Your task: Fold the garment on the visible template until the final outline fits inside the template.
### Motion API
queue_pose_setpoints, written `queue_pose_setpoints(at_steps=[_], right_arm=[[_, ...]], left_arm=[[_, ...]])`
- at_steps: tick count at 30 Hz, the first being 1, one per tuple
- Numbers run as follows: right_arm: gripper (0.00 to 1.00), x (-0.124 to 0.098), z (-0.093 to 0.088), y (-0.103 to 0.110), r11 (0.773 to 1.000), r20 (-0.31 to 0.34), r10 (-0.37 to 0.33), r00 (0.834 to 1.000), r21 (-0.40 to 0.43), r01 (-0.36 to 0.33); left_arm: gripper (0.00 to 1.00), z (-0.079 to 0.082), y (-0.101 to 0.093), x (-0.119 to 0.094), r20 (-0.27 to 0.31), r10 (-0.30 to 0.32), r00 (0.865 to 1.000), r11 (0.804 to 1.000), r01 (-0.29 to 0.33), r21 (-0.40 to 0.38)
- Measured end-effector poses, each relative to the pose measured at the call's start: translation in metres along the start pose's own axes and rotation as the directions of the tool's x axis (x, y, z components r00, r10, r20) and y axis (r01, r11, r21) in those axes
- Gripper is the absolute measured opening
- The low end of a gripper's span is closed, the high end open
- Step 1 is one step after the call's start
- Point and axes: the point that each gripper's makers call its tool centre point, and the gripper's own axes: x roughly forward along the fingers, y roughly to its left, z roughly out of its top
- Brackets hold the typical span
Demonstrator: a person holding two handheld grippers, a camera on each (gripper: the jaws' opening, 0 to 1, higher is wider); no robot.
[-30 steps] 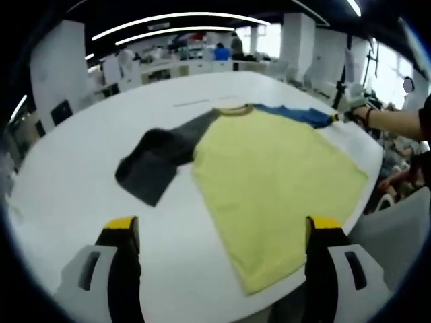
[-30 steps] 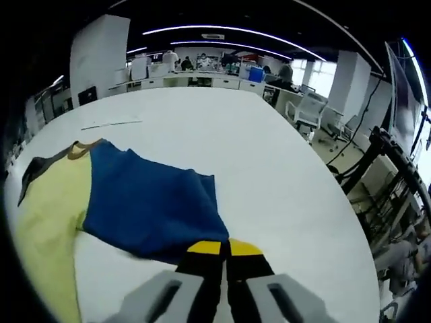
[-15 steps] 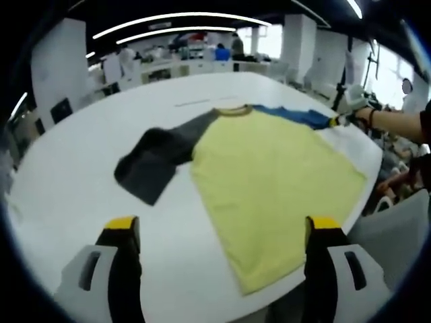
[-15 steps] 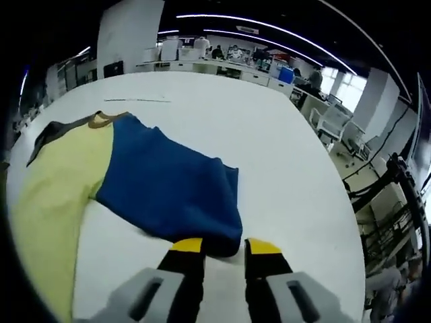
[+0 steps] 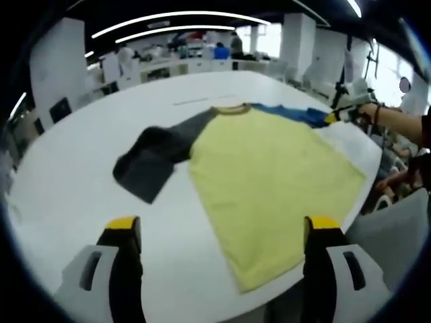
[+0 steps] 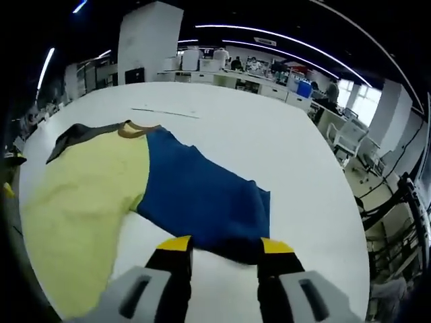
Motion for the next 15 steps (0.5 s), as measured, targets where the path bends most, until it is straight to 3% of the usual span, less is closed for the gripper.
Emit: queue_pose_setpoints(at_steps=[3, 5, 7, 9, 15], right_arm=[[0.36, -0.004, 0.008, 0.004, 1.000, 0.008, -0.019, 1.000, -0.007, 0.019], [0.34, -0.008, 0.008, -0.004, 0.997, -0.014, -0.073, 0.997, -0.017, 0.072], [0.35, -0.011, 0.017, -0.006, 0.995, 0.016, -0.092, 0.996, -0.033, 0.092], [0.35, -0.010, 0.026, 0.000, 0.998, 0.051, -0.052, 0.997, -0.031, 0.054], [0.30, 0.002, 0.031, 0.016, 1.000, 0.044, 0.019, 0.999, 0.003, -0.019]], left_arm=[[0.96, -0.002, -0.001, -0.001, -0.003, -0.001, 1.000, 1.000, 0.001, 0.000], [0.96, -0.002, -0.001, -0.001, -0.005, -0.001, 1.000, 1.000, 0.001, -0.002], [0.95, -0.002, -0.001, -0.002, -0.002, 0.000, 1.000, 1.000, 0.000, -0.004], [0.95, -0.003, 0.000, -0.002, -0.002, 0.000, 1.000, 1.000, 0.000, -0.005], [0.95, -0.003, 0.000, -0.003, -0.005, -0.001, 1.000, 1.000, 0.001, 0.001]])
